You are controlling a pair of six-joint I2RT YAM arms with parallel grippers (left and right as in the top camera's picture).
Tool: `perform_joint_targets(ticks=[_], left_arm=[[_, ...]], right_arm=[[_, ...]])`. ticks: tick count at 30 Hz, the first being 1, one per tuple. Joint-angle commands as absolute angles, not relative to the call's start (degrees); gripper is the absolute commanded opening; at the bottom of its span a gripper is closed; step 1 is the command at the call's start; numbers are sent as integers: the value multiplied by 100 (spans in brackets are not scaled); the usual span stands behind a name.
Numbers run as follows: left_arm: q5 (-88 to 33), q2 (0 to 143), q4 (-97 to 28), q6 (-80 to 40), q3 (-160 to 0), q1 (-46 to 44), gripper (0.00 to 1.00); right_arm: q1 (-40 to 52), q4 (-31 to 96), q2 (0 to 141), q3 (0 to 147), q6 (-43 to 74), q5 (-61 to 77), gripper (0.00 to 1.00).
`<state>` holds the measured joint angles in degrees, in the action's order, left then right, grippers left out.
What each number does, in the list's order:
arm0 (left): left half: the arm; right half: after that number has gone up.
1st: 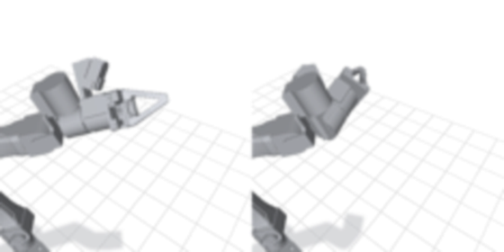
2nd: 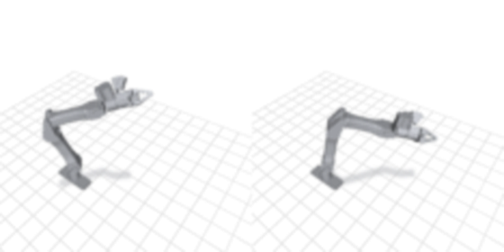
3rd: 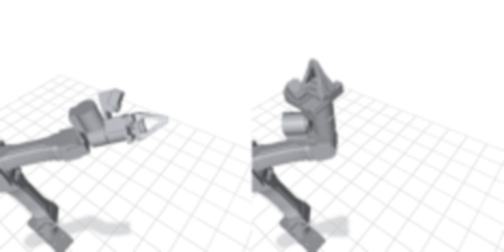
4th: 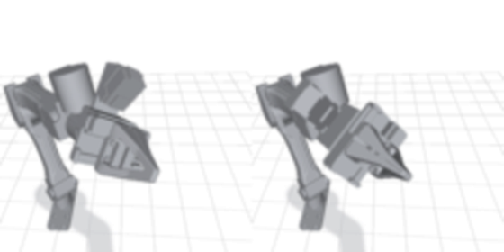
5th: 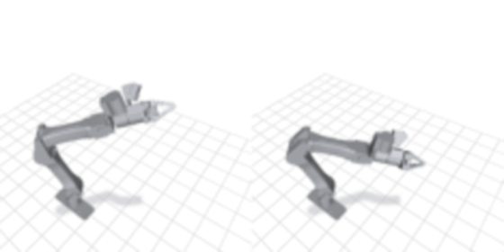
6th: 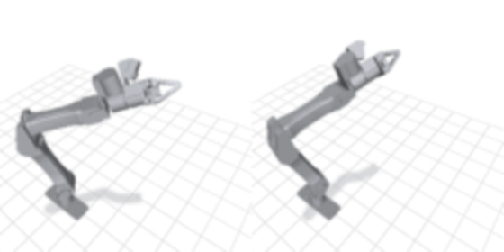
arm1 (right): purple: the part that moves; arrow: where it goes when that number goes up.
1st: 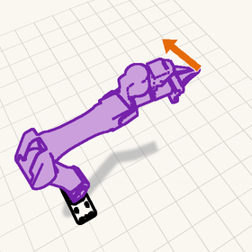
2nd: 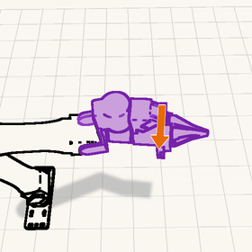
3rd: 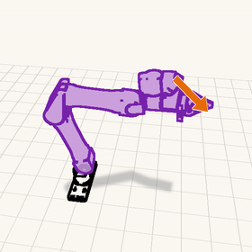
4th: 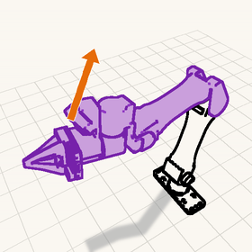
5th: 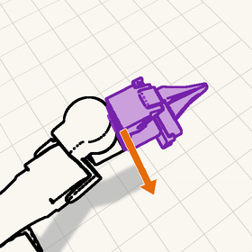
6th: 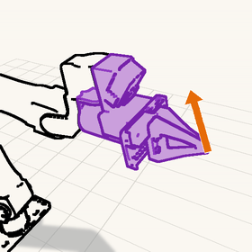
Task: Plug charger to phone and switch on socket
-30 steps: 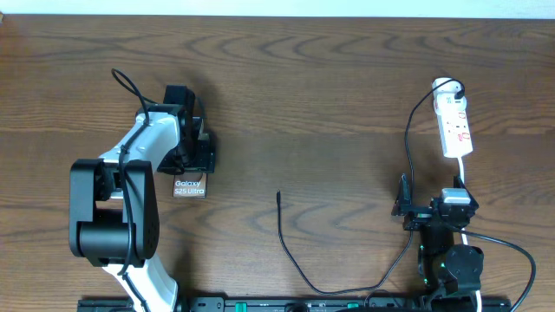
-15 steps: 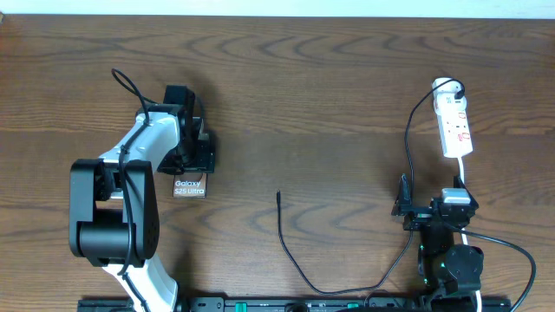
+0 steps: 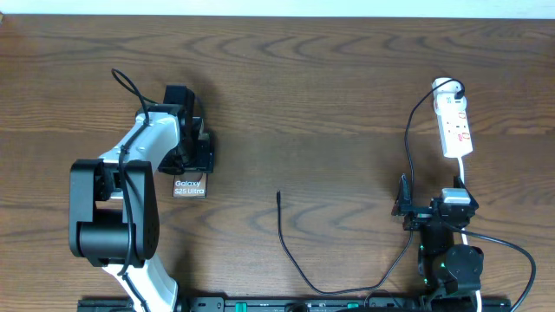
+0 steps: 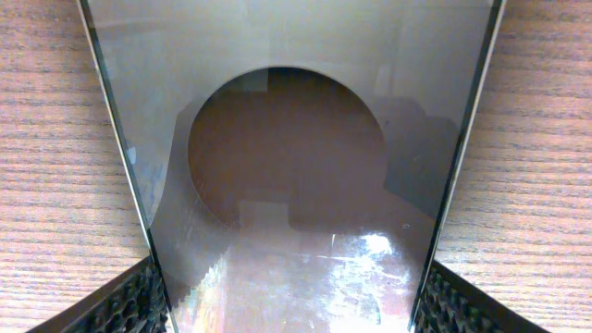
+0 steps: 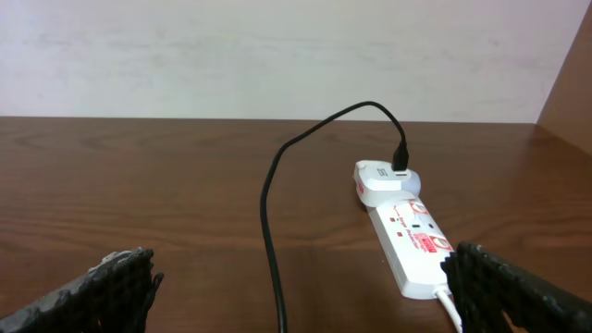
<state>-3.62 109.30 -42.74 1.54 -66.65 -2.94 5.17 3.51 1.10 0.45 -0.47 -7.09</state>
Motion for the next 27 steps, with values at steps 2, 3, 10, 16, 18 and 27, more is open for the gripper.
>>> perform_joint_targets(ticks=[2, 3, 10, 16, 18, 27], left_arm=[[-493, 11157, -4252, 191, -6407, -292, 74], [-491, 11157, -4252, 191, -6407, -292, 74], [-493, 11157, -4254, 191, -6407, -292, 70], [-493, 11157, -4254, 191, -6407, -292, 67], [-493, 11157, -4254, 191, -6407, -292, 65], [-493, 11157, -4254, 191, -6407, -292, 61]], right_arm=[[567, 362, 104, 32, -91, -696, 99], [567, 362, 104, 30, -91, -696, 99], [567, 362, 104, 30, -91, -698, 99], [567, 362, 104, 30, -91, -698, 99], [567, 362, 104, 32, -91, -698, 99], [567, 362, 104, 32, -91, -698, 99]])
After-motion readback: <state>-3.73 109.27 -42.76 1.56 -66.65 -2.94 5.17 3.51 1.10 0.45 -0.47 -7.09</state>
